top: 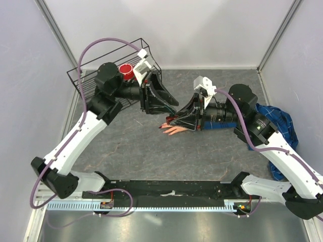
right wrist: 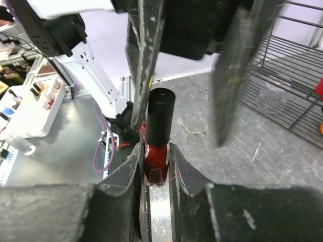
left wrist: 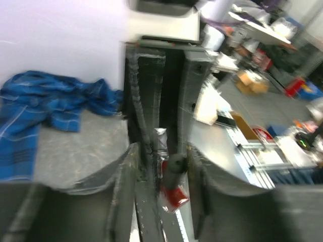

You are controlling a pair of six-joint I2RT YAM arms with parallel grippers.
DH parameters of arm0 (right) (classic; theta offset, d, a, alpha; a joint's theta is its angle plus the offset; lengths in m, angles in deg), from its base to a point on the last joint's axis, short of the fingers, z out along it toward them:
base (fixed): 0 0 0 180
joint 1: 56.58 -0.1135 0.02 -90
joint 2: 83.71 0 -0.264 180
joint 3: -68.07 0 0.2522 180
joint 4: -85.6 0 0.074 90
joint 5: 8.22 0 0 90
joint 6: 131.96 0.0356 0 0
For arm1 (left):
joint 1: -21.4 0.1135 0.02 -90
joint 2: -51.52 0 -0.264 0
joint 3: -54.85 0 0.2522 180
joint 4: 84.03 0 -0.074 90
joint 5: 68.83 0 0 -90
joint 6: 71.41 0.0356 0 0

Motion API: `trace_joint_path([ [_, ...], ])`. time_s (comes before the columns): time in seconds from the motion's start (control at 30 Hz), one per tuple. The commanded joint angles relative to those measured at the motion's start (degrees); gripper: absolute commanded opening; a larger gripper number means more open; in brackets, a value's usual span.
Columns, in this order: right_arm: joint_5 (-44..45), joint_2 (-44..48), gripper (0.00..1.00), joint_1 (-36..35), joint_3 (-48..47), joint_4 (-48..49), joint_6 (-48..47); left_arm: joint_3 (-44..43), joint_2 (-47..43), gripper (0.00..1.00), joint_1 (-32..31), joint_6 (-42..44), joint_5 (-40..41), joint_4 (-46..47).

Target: Paint the nails

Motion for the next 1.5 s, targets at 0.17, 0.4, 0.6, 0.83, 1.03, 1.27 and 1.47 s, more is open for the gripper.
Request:
trace_joint_path([
  [0.17, 6.7, -0.4, 0.00, -2.0, -5.1, -3.5, -7.4, 3.8, -12.7, 0.81, 2.0, 7.8, 30.7, -16.8],
  [0.4, 19.2, -2.0, 0.00, -2.5, -5.2, -3.7, -7.5, 6.4, -15.3, 0.63, -4.3, 1.9, 46.5, -18.0],
  [0.6, 24.0, -1.9, 0.00, -3.8, -5.2, -4.0, -9.2, 1.2, -11.0, 0.51, -11.9, 7.3, 55.5, -21.7],
  [0.83, 26.0, -1.0, 0.00, -4.7, -4.9, -3.5, -9.4, -0.5, -8.7, 0.02, -13.3, 10.2, 50.9, -22.5],
  [1.03, -4.5, -0.5, 0.00, -4.6, -2.4, 2.6, -8.3, 3.4, -7.8, 0.02, -8.2, 4.5, 19.7, -8.5],
  [1.27, -23.8, 0.1, 0.00, -4.7, 5.0, 28.4, 13.2, 7.4, -5.0, 0.02, -7.0, -11.7, -1.8, 19.9],
  [1.47, -12.2, -0.3, 0.00, -4.5, -0.3, 8.5, 0.0, -1.5, -5.5, 0.18, -6.3, 4.3, 6.4, -5.8],
])
